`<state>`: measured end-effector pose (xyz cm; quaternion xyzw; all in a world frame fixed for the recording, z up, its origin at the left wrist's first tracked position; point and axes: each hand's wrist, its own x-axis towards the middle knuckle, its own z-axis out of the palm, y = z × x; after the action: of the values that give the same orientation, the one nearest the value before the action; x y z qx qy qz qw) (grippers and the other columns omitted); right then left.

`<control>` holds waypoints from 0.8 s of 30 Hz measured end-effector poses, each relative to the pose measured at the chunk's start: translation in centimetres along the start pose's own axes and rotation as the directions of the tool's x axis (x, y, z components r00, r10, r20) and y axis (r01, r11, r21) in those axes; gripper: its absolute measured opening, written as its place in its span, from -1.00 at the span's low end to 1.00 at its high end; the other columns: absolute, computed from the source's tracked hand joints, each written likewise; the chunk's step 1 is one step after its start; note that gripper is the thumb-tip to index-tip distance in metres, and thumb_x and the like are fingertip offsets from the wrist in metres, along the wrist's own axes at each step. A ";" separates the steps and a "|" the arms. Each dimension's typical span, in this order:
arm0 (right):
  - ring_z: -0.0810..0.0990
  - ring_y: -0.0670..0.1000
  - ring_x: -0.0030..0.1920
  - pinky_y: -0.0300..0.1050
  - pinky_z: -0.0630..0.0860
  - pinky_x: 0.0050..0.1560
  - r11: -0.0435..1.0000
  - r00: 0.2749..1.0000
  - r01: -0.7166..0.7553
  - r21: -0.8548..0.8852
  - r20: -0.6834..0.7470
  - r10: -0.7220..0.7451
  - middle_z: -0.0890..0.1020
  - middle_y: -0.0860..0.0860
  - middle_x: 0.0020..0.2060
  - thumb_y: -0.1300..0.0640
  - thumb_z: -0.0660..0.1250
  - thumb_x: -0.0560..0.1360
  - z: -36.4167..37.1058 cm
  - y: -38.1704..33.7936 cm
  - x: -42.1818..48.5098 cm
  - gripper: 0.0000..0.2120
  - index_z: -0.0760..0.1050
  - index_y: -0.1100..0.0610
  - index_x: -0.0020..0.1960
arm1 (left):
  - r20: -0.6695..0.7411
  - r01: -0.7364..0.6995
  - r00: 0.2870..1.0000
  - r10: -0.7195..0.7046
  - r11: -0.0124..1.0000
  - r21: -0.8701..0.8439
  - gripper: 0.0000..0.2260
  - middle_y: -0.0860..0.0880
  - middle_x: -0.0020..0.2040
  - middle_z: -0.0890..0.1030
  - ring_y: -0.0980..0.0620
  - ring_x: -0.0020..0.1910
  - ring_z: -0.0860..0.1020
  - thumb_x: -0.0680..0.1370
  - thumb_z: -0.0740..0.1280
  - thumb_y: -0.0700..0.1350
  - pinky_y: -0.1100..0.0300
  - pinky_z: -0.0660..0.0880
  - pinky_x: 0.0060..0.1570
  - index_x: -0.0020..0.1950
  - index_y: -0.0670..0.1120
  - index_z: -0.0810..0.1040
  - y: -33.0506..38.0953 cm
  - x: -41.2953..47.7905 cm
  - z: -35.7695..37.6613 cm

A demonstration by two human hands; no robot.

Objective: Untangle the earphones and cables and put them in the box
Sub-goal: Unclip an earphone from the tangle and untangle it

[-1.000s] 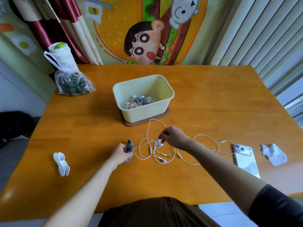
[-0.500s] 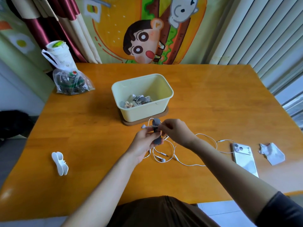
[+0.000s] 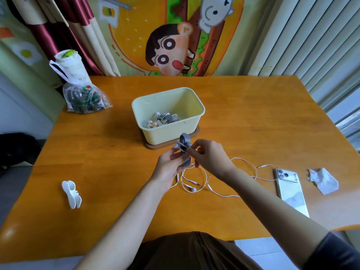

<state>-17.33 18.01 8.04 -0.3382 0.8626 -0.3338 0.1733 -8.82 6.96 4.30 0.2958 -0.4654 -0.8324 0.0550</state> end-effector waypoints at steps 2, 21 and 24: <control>0.52 -0.20 -0.50 -0.43 0.39 -0.44 1.000 1.000 0.022 -0.007 0.007 -0.022 0.57 -0.10 -0.47 0.02 0.27 0.56 -0.1 -0.1 -0.1 -0.85 0.48 0.07 -0.13 | 0.002 0.015 1.000 -0.014 0.999 -0.029 -0.80 -0.12 0.02 0.65 -0.04 -0.04 0.64 0.52 0.32 -0.33 0.16 0.59 -0.01 0.11 -0.16 0.56 0.1 0.0 0.1; 0.52 -0.22 -0.39 -0.38 0.45 -0.34 0.994 0.989 0.099 -0.034 -0.111 -0.102 0.51 -0.17 -0.37 0.10 0.25 0.57 -0.8 0.6 -0.1 -0.93 0.40 0.06 -0.08 | 0.234 0.147 0.967 -0.100 0.970 -0.194 -0.82 -0.15 -0.06 0.66 -0.08 -0.07 0.66 0.54 0.27 -0.28 0.12 0.58 0.03 0.13 -0.20 0.54 1.5 -1.2 0.4; 0.52 -0.24 -0.43 -0.40 0.42 -0.36 0.996 0.987 0.095 -0.002 -0.134 -0.094 0.51 -0.18 -0.40 0.10 0.26 0.57 -0.7 0.6 -0.2 -0.92 0.39 0.06 -0.09 | 0.246 0.118 0.967 -0.063 0.970 -0.214 -0.72 -0.16 -0.02 0.65 -0.10 -0.05 0.66 0.48 0.32 -0.22 0.12 0.60 0.00 0.19 -0.19 0.53 1.7 -1.3 0.4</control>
<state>-17.81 18.83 8.21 -0.3551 0.8547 -0.3654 0.0996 -8.26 6.78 6.45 0.2071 -0.3566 -0.9110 -0.0058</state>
